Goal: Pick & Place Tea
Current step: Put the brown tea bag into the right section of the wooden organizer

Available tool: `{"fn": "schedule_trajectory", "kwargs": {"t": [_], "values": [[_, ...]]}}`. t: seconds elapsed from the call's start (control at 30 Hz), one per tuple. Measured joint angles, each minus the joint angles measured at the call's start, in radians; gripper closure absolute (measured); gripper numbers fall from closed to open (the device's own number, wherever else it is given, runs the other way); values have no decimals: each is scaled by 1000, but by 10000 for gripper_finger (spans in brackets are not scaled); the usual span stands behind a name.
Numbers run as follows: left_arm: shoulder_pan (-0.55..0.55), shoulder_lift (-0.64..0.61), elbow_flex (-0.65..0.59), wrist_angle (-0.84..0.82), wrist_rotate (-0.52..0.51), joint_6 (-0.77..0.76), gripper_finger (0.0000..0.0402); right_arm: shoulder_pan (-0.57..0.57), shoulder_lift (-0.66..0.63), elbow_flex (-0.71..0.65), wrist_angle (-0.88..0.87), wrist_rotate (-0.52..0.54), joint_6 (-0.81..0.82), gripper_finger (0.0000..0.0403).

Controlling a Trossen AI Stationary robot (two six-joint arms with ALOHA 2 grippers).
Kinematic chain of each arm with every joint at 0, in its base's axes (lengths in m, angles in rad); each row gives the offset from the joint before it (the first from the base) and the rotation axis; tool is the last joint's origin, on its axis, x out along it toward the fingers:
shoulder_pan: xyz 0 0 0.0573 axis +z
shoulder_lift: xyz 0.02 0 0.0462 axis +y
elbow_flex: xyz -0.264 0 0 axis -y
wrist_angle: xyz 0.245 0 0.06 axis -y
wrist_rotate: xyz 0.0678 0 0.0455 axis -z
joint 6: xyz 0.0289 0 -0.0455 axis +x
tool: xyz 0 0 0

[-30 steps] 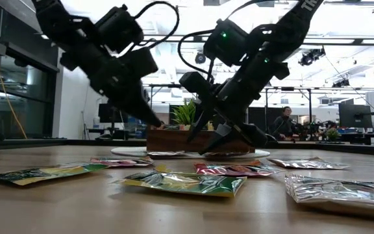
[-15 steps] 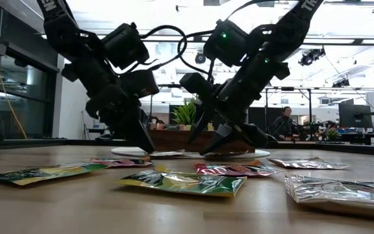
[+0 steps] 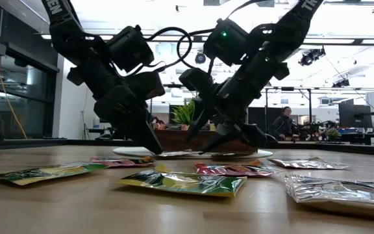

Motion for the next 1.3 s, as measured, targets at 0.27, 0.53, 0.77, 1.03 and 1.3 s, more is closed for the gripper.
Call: {"fn": "schedule_trajectory", "kwargs": {"t": [0.27,0.53,0.77,1.03,1.3], "values": [[0,3,-2,22,-1,-3,402,0,0,0,7,-8,-1,256],[0,3,-3,23,-4,-3,401,0,-1,0,6,-13,-5,342],[0,3,-4,23,0,0,402,0,-1,0,-1,-12,-38,395],[1,-15,0,17,63,8,402,0,-1,0,-1,-15,-74,402],[0,-86,63,-50,197,21,402,0,-2,0,-17,-15,-94,402]]}}
